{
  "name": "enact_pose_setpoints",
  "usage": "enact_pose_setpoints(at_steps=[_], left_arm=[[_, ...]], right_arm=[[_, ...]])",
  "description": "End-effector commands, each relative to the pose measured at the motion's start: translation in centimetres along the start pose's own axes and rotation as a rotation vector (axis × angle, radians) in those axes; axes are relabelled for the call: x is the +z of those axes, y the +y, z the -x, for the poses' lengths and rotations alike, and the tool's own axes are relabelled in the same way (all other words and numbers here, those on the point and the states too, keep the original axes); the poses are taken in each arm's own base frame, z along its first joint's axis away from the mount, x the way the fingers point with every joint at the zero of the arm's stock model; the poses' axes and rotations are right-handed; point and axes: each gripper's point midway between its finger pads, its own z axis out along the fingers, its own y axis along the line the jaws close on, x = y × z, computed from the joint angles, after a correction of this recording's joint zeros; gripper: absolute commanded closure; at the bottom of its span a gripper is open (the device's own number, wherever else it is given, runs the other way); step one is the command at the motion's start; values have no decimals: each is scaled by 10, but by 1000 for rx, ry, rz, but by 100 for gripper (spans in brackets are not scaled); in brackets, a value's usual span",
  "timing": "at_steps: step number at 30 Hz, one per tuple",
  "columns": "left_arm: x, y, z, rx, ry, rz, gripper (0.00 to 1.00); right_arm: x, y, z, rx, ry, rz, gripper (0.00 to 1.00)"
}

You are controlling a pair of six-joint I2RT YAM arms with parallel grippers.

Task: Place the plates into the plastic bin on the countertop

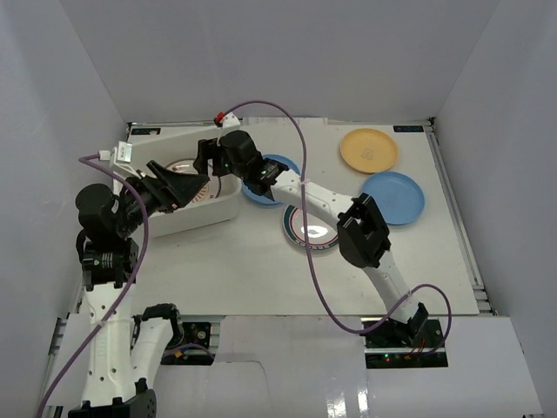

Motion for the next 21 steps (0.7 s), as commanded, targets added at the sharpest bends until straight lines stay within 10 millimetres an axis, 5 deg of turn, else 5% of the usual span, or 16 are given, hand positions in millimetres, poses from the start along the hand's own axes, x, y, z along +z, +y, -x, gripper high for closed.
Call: enact_pose_setpoints(at_steps=[1,2,3,4,5,6,7,8,9,10,11,12,15,16,17,21], left_arm=[[6,1,-3,-31,4,-10,4],[10,4,-4,-41,0,3,5],[12,3,-4,-36,-3,6,7],[20,-2,-13,-33,12,2,12],[27,-1,-20,-35,27,10,13],[35,-2,-30,-31,47,20,14],[44,-20,-61,-23,129,-24,15],[57,-4,-72,-16,109,67,15],[74,5,-99,1,169,118,15],[78,-13,-143,28,266,96,14],[87,3,-154,59,232,200,13],[97,3,-194,72,307,219,13],[113,34,-251,62,374,310,14],[122,35,-258,46,357,303,14],[126,43,-268,38,360,327,15],[145,78,-309,15,357,415,15]], right_arm=[[-57,23,98,-32,-198,26,17],[-80,20,124,-31,-246,12,17],[-85,6,111,-37,-214,-14,21],[-114,-2,138,-28,-266,-31,24],[-126,-14,139,-21,-267,-53,27],[-131,-37,110,-13,-217,-95,37],[-145,-51,106,-1,-214,-119,43],[-183,-62,131,17,-278,-122,49],[-193,-90,89,26,-207,-172,61],[-209,-102,83,46,-216,-185,70],[-249,-113,101,59,-289,-205,77],[-261,-138,59,66,-226,-256,82],[-326,-167,46,91,-294,-321,87],[-334,-183,11,106,-242,-356,87],[-357,-186,8,127,-276,-368,87],[-385,-192,-33,156,-259,-373,85]])
